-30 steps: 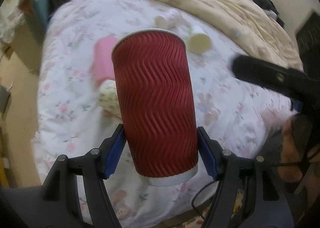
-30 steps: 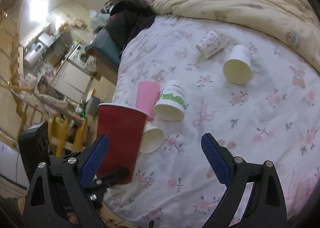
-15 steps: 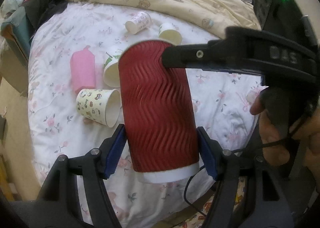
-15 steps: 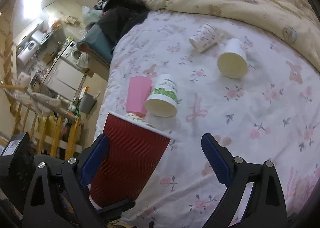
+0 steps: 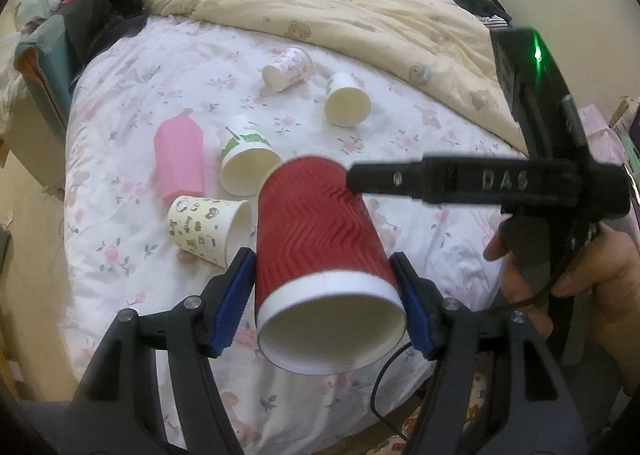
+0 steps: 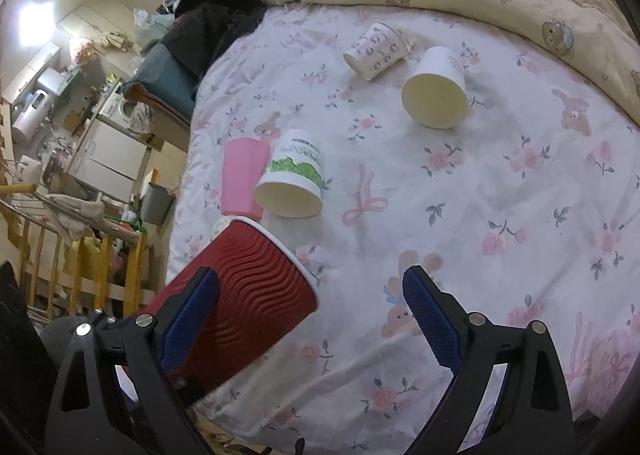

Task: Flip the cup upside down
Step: 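Rotate the red cup in the left gripper so its opening faces down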

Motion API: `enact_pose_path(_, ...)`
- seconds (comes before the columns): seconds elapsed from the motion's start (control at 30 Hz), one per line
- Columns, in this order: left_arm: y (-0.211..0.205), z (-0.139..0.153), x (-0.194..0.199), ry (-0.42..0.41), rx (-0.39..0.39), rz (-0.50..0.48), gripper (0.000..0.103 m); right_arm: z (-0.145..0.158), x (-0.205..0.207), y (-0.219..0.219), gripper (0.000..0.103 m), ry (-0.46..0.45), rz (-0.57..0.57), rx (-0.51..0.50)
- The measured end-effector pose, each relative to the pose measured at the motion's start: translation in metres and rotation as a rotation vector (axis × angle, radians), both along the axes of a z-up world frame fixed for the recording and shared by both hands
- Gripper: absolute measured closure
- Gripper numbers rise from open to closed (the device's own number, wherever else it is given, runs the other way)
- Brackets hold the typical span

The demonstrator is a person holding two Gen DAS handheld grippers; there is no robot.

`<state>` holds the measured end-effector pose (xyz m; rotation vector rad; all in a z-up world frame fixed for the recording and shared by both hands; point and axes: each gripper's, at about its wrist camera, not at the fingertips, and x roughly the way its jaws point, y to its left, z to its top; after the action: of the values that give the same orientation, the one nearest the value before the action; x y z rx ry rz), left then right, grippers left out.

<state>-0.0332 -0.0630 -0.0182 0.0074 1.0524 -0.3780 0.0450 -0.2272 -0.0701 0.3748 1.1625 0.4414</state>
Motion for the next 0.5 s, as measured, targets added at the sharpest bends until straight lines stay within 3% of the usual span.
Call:
enact_pose_path(0.23, 0.010, 0.003, 0.004, -0.004, -0.018, 0.033, 0.040, -0.020, -0.001, 0.009, 0.007, 0.085, 0.042, -0.057)
enact_pose_path(0.5, 0.015, 0.004, 0.007, 0.009, -0.016, 0.050, 0.040, -0.020, -0.001, 0.003, 0.007, 0.102, 0.029, -0.017)
